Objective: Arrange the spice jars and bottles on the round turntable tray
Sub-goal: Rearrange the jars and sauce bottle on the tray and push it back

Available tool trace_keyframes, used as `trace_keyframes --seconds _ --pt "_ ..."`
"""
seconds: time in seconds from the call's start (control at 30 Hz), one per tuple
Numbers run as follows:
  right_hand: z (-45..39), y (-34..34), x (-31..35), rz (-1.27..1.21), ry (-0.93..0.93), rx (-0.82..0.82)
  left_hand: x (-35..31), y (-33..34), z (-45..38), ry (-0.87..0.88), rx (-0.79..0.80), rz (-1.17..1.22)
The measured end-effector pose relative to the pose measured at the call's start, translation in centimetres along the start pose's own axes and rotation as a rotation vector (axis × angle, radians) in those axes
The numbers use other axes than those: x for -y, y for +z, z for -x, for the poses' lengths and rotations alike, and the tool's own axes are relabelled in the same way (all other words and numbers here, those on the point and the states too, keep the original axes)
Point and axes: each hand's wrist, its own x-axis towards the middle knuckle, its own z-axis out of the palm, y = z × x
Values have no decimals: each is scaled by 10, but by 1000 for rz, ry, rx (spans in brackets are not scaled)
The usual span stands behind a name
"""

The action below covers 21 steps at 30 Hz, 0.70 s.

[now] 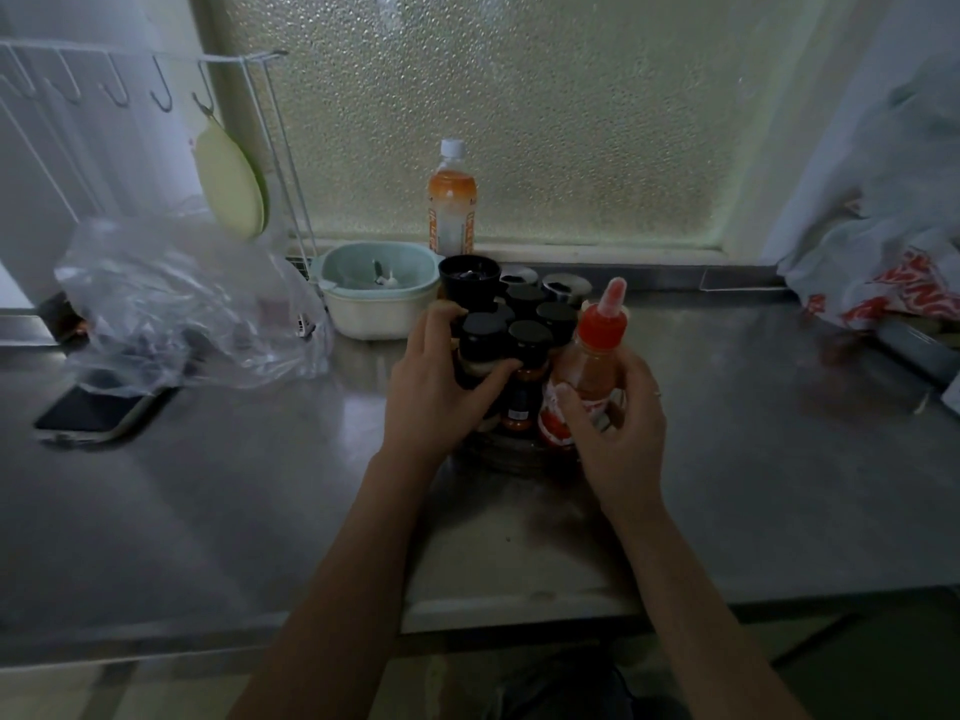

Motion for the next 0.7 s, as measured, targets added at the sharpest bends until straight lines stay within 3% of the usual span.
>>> trace_keyframes --seconds 0.27,0.37,0.47,0.7 --pt "0 0 0 20 20 -11 10 1 1 -105 -23 177" --pt "0 -1 -1 34 20 -29 12 1 0 -182 -130 344" --pt "0 -2 -2 36 20 -41 18 1 -3 -265 -223 297" --pt "1 -1 0 12 39 14 33 12 -7 -463 22 250"
